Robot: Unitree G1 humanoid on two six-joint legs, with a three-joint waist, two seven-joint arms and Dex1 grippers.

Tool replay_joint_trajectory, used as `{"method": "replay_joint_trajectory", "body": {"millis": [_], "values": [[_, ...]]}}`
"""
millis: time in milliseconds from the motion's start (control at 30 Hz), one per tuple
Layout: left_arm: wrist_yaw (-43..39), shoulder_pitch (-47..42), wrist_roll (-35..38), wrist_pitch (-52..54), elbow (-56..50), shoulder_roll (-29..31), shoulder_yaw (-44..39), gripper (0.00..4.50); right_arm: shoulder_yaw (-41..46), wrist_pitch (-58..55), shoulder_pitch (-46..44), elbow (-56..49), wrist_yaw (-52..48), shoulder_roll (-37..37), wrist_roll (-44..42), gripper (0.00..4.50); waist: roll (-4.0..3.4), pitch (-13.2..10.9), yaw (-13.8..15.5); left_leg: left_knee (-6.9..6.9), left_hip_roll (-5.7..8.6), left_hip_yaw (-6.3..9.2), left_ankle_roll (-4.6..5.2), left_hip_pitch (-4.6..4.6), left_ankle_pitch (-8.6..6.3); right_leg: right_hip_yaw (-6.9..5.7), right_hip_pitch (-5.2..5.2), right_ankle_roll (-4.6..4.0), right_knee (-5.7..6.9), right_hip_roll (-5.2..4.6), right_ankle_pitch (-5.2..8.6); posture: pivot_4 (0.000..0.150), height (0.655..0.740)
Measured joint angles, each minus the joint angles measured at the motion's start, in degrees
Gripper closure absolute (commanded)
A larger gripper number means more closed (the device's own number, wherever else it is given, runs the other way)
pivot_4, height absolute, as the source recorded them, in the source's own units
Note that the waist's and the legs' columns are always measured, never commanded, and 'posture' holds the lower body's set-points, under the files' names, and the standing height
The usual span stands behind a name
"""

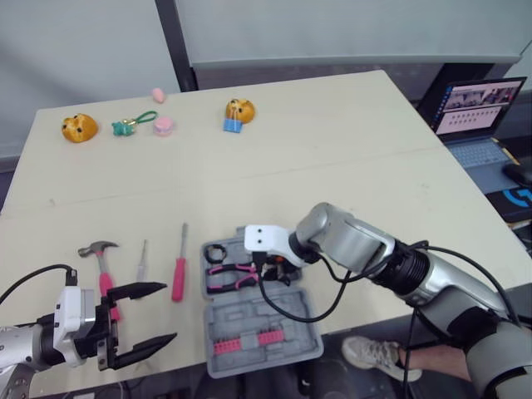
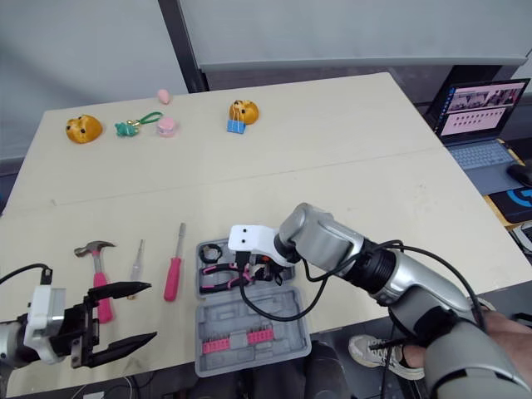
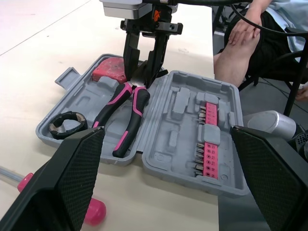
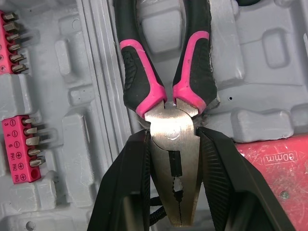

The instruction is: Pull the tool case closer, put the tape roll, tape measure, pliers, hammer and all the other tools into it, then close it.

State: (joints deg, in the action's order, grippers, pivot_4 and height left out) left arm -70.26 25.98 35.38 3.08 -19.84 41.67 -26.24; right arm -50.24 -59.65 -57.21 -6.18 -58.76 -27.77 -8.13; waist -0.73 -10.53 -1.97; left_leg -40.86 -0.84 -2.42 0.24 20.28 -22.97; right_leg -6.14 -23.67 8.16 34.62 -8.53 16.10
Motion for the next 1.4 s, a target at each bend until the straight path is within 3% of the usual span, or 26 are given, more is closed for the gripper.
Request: {"method": "replay_joint_trajectory", "body": {"millis": [167,400,533,633,833,867,1033,1400], "values": [[0.15,-0.41,0.0,0.06,-0.07,0.0,0.34,0.0,0.02,0.07,0.02,0.05,-0.36,-0.14,0.23,0.15,0.0,0.0,0.03,0.0,0.0,0.0,0.0,0.0,-0.01,0.0,0.0,0.0,0.0,0.0,0.0,0.15,0.74],[0.16,-1.27,0.0,0.32,-0.06,0.01,1.17,0.0,6.1,-4.48,-3.12,-7.54,-3.61,-5.75,-2.93,0.15,-0.01,-0.01,0.23,-0.05,-0.01,0.12,-0.01,0.03,-0.02,-0.01,0.0,0.0,0.0,0.0,0.0,0.15,0.74],[0.42,-2.72,-0.01,0.66,-0.02,-0.03,2.39,0.0,12.38,-5.26,1.01,-12.06,-2.26,-6.24,-5.11,0.15,0.08,0.05,0.37,-0.06,-0.01,0.11,-0.02,0.03,-0.05,-0.02,0.02,-0.01,0.0,-0.01,0.0,0.15,0.74],[0.71,-3.02,-0.02,0.79,0.03,-0.11,2.93,0.0,16.29,-1.76,9.41,-13.78,0.77,-5.96,-5.47,1.02,0.11,0.06,0.36,-0.07,0.01,0.05,-0.01,0.04,-0.08,-0.01,0.03,0.0,-0.02,-0.02,0.0,0.15,0.74],[0.73,-4.19,-0.02,1.09,0.08,-0.1,3.6,0.0,25.0,5.36,21.31,-14.11,6.58,-1.93,-6.95,4.19,0.09,0.05,0.32,-0.08,-0.01,-0.02,-0.01,0.0,-0.07,0.01,0.03,0.0,0.02,0.01,0.0,0.15,0.74],[0.73,-4.35,-0.02,1.17,0.12,-0.1,3.78,0.0,25.85,6.75,22.55,-14.11,7.14,-1.08,-7.1,4.46,0.1,0.05,0.33,-0.08,-0.01,-0.01,-0.01,0.01,-0.07,0.0,0.03,0.0,0.02,0.01,0.0,0.15,0.74],[0.76,-5.56,-0.02,1.62,0.3,-0.06,4.31,0.0,27.75,15.17,28.52,-13.99,9.19,2.23,-7.05,4.46,0.1,0.05,0.33,-0.08,0.0,-0.02,-0.01,0.0,-0.07,0.01,0.05,0.0,0.01,0.0,0.0,0.15,0.74],[0.6,-7.3,-0.02,3.06,0.41,0.68,4.68,0.0,25.07,27.09,31.63,-5.53,9.4,6.39,-3.46,4.46,0.1,0.05,0.31,-0.08,0.0,-0.02,-0.01,-0.02,-0.07,0.0,0.05,0.0,0.03,0.01,0.0,0.15,0.74]]}}
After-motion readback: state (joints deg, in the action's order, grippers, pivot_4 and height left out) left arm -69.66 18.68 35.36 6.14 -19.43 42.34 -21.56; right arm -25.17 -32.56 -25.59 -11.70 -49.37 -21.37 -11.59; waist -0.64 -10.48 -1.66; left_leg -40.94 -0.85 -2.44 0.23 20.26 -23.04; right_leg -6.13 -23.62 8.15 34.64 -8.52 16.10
